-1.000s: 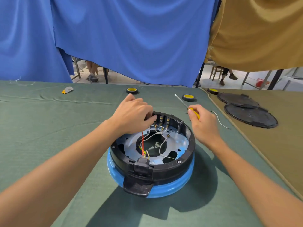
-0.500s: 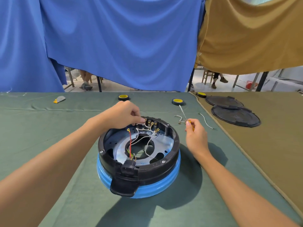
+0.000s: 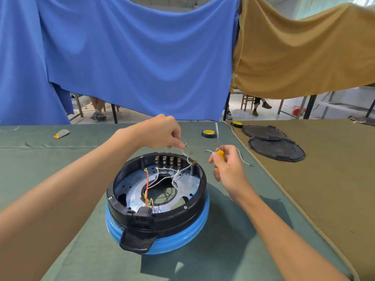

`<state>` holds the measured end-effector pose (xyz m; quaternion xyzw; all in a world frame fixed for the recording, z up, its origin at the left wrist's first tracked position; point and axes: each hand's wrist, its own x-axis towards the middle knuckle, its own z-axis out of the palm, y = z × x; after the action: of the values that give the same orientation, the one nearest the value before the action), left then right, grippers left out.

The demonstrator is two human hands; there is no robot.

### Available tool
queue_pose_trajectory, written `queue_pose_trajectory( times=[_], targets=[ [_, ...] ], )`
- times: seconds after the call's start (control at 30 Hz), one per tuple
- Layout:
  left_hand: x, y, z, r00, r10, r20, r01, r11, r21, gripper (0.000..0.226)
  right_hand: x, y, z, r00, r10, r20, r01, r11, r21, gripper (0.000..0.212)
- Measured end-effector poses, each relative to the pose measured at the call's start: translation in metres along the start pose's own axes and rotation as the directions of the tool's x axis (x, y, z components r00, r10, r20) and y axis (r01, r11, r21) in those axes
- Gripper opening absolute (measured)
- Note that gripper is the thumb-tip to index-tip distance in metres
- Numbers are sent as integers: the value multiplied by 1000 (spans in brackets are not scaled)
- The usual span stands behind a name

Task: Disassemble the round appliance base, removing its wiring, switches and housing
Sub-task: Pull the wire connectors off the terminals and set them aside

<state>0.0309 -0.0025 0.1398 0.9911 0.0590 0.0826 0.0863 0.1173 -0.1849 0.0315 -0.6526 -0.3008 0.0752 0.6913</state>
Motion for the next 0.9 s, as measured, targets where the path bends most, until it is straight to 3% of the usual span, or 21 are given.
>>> queue_pose_trajectory(
  times=[0.13,0.33,0.47,0.63,0.8,0.9],
  targets=[
    [-1,0,0,995,1,-97,-7,998,-69,34,8,-7,11,999,13,45,-11,998,-54,15],
    [1,-3,2,972,-83,-219,23,965,-263,40,11,-13,11,989,-7,-146,-7,996,-92,16],
    [8,-3,11,971,-112,-209,28,929,-369,41,14,-16,-3,995,82,-62,-74,990,124,10],
    [24,6,32,978,-103,-184,5,883,-469,40,20,-17,-26,994,100,-40,-86,962,259,8],
    [43,14,49,985,-78,-157,-15,855,-519,39,28,-4,-41,979,109,-171,-94,991,93,9],
    [54,19,59,989,-70,-133,-12,844,-537,38,32,3,-49,986,129,-108,-114,984,134,7]
  ],
)
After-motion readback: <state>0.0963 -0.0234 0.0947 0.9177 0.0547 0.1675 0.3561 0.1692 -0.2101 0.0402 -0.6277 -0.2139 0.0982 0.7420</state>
